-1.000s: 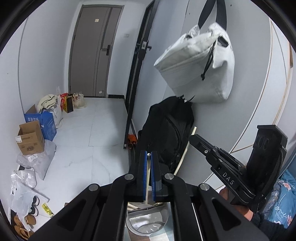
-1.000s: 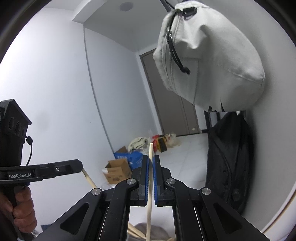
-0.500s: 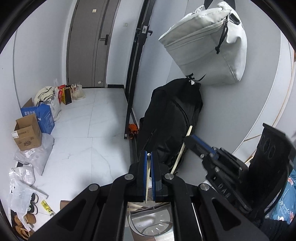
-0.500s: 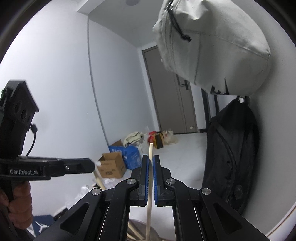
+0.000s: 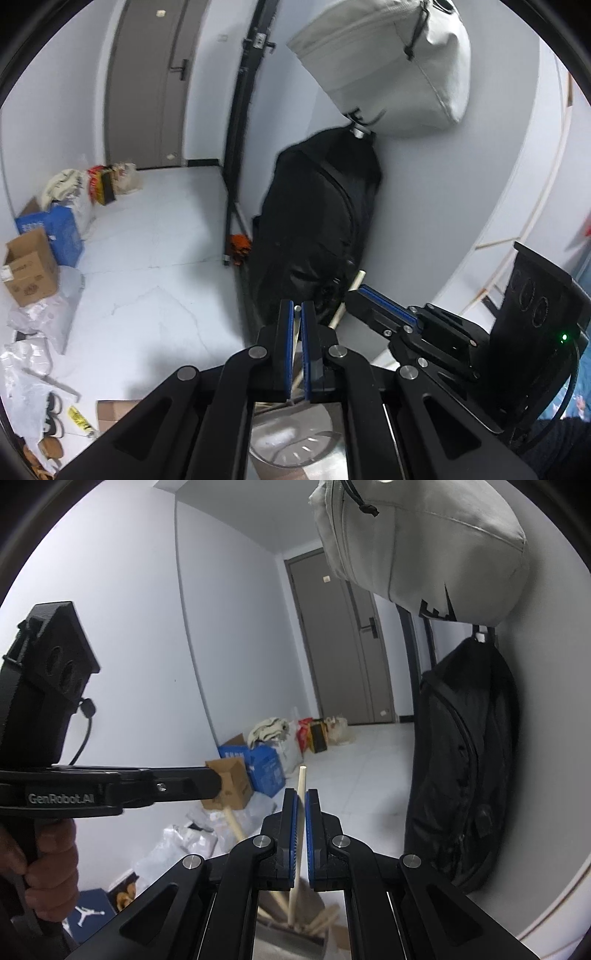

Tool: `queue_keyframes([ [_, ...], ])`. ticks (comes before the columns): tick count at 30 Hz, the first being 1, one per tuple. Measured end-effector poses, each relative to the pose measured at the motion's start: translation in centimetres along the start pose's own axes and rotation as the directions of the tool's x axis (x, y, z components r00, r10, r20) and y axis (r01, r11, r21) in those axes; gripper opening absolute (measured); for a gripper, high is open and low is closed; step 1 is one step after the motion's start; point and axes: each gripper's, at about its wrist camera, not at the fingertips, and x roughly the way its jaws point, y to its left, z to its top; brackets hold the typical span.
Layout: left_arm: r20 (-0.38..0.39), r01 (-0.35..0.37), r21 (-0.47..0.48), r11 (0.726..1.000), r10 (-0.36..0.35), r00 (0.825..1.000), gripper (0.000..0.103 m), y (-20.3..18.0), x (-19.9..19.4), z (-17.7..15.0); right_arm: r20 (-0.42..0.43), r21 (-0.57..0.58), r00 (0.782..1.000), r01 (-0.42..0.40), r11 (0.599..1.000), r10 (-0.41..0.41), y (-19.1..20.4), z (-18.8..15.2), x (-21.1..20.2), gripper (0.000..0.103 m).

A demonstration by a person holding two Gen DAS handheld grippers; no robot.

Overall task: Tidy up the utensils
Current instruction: 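Carry both held sticks up over the white holder, then open both grippers above the holder to drop the sticks inside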

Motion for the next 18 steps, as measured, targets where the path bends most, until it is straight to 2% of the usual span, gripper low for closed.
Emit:
queue_keyframes([
  [4,-0.022,0.023,0.004,1.0,-0.023,0.999,0.0,0.1,0.3,-0.4,-0.022,0.025,0.999,-0.029,0.999,0.03,-0.4,-0.5,-0.4,0.003],
  [7,-0.013,0.049,-0.006,0.999,-0.049,0.999,0.0,0.4,-0.2,-0.5,-0.039,0.084,0.997,-0.064,0.994,0.067,-1.1,-0.8,-0.7,0.007],
  [9,-0.035,0.068,-0.016,0.998,-0.069,0.997,0.002,0.5,-0.3,-0.4,-0.042,0.132,0.995,-0.087,0.987,0.093,-1.7,-0.8,-1.0,0.008],
  [11,-0.035,0.05,-0.005,0.999,-0.05,0.998,0.016,0.2,-0.8,-0.5,-0.032,0.169,0.993,-0.105,0.98,0.112,-2.2,-0.8,-1.7,0.013],
  [14,-0.018,0.024,-0.005,1.0,-0.024,1.0,0.035,0.2,-1.4,-1.1,-0.009,0.192,0.995,-0.099,0.976,0.102,-2.3,-0.7,-3.2,0.031],
  [18,-0.006,-0.017,-0.039,0.999,0.016,1.0,0.042,0.7,-2.2,-2.1,0.008,0.24,0.997,-0.08,0.968,0.08,-2.7,-1.0,-5.2,0.049],
])
